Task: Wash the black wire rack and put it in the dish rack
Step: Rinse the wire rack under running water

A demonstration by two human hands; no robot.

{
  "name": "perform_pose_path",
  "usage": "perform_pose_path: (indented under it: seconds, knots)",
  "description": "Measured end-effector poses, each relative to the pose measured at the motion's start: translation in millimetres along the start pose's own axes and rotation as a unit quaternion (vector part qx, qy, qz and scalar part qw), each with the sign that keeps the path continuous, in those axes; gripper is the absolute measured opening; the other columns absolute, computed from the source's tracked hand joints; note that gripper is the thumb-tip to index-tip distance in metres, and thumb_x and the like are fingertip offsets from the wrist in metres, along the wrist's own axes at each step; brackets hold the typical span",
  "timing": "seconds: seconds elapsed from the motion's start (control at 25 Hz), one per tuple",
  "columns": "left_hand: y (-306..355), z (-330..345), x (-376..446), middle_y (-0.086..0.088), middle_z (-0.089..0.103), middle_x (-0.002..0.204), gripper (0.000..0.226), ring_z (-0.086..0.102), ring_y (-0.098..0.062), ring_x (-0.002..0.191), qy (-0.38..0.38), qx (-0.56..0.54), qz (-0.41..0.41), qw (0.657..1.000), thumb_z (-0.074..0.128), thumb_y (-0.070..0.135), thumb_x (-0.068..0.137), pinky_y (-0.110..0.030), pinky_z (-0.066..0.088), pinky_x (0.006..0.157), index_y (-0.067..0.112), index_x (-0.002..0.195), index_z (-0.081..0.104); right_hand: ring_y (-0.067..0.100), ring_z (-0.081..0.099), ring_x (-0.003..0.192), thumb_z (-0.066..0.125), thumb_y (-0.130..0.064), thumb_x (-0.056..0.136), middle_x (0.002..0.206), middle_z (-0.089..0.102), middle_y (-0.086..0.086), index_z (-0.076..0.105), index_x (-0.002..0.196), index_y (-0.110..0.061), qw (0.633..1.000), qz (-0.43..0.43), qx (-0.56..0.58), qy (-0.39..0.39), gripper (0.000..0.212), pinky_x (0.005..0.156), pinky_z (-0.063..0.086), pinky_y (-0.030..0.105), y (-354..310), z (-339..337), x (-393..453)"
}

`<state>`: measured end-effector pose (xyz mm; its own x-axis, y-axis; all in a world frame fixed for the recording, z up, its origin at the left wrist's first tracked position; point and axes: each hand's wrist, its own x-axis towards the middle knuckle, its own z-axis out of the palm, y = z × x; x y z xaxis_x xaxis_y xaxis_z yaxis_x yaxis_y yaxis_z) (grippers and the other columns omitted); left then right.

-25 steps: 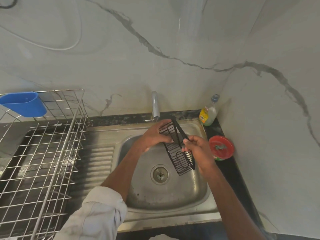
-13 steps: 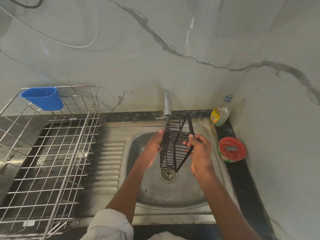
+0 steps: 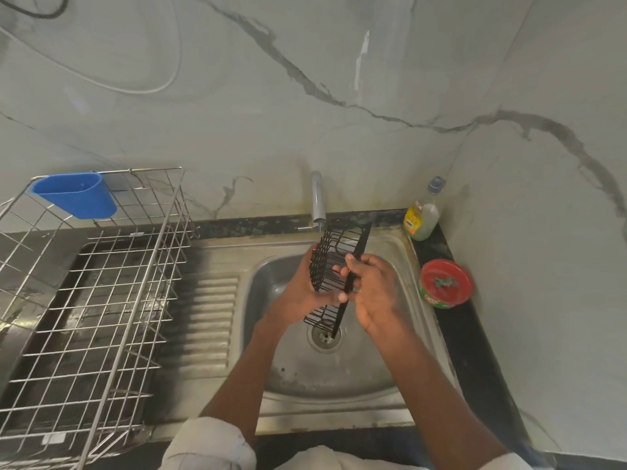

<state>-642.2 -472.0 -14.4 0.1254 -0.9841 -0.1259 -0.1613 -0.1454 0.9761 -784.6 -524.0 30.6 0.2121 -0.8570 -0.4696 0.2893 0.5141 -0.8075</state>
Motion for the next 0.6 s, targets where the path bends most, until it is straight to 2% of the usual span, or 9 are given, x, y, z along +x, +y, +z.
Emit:
perform_pose_path:
  seconds: [0.08,0.16,0.2,0.32,0.4,0.52,0.6]
  knots:
    - [-13.3,-4.1,-5.1,0.010,0.058,0.144,0.117,0.058,0.002,0.134,0.042,0.044,0.002,0.998,0.102,0.012,0.068,-0.019,0.045,0.111,0.021,0.157,0.027,0.026,0.076,0.091,0.070,-0.008,0.095,0.089,0.072,0.015,0.068,0.103,-0.003,1.000,0.020,0.005,-0.022,0.010,0.072,0.062,0.042,0.0,12.2,0.9]
    - [-22.4,-11.1,-11.0,0.009,0.056,0.148,0.124,0.055,-0.003,0.139,0.077,0.066,0.003,0.995,0.104,0.030,0.064,-0.025,0.043,0.116,0.018,0.159,0.026,0.027,0.076,0.092,0.070,-0.006,0.094,0.090,0.074,0.014,0.069,0.101,-0.004,0.998,0.033,-0.011,-0.046,0.007,0.068,0.061,0.038,-2.1,23.8,-0.7]
    - [-24.6,-15.2,-12.8,0.008,0.056,0.148,0.122,0.054,-0.003,0.139,0.089,0.078,0.002,0.993,0.103,0.033,0.064,-0.024,0.043,0.117,0.018,0.158,0.027,0.027,0.076,0.093,0.070,-0.006,0.094,0.092,0.075,0.015,0.069,0.103,-0.003,0.998,0.038,-0.017,-0.057,0.009,0.070,0.062,0.038,-2.3,28.3,-0.7]
    - [-22.2,-20.7,-18.5,0.008,0.058,0.141,0.104,0.056,0.003,0.131,0.123,0.098,0.004,0.987,0.102,0.023,0.068,-0.013,0.043,0.109,0.021,0.149,0.037,0.029,0.077,0.098,0.071,-0.005,0.093,0.089,0.076,0.016,0.066,0.109,0.000,0.994,0.057,-0.013,-0.090,0.017,0.088,0.060,0.045,-0.3,38.5,-1.0]
    - [-23.4,-18.6,-21.1,0.008,0.058,0.134,0.095,0.058,0.002,0.126,0.157,0.101,0.000,0.982,0.100,0.020,0.069,-0.015,0.045,0.105,0.023,0.143,0.041,0.030,0.077,0.100,0.071,-0.004,0.093,0.089,0.075,0.017,0.065,0.111,0.000,0.993,0.060,-0.012,-0.099,0.019,0.096,0.057,0.043,3.9,42.4,-2.7]
    - [-25.8,-16.4,-17.3,0.007,0.061,0.127,0.090,0.062,-0.002,0.119,0.161,0.097,-0.009,0.982,0.093,0.012,0.067,-0.029,0.052,0.106,0.020,0.141,0.043,0.030,0.076,0.102,0.070,-0.008,0.096,0.095,0.077,0.019,0.064,0.104,-0.005,0.992,0.047,-0.022,-0.115,0.010,0.086,0.056,0.035,6.1,36.0,-7.3]
    - [-24.4,-16.4,-11.4,0.005,0.063,0.124,0.090,0.063,0.000,0.113,0.154,0.076,-0.024,0.985,0.088,0.011,0.062,-0.032,0.054,0.102,0.016,0.141,0.044,0.028,0.077,0.098,0.066,-0.016,0.100,0.099,0.079,0.016,0.066,0.103,-0.005,0.990,0.025,-0.073,-0.122,0.011,0.082,0.058,0.032,-1.3,26.6,-6.4]
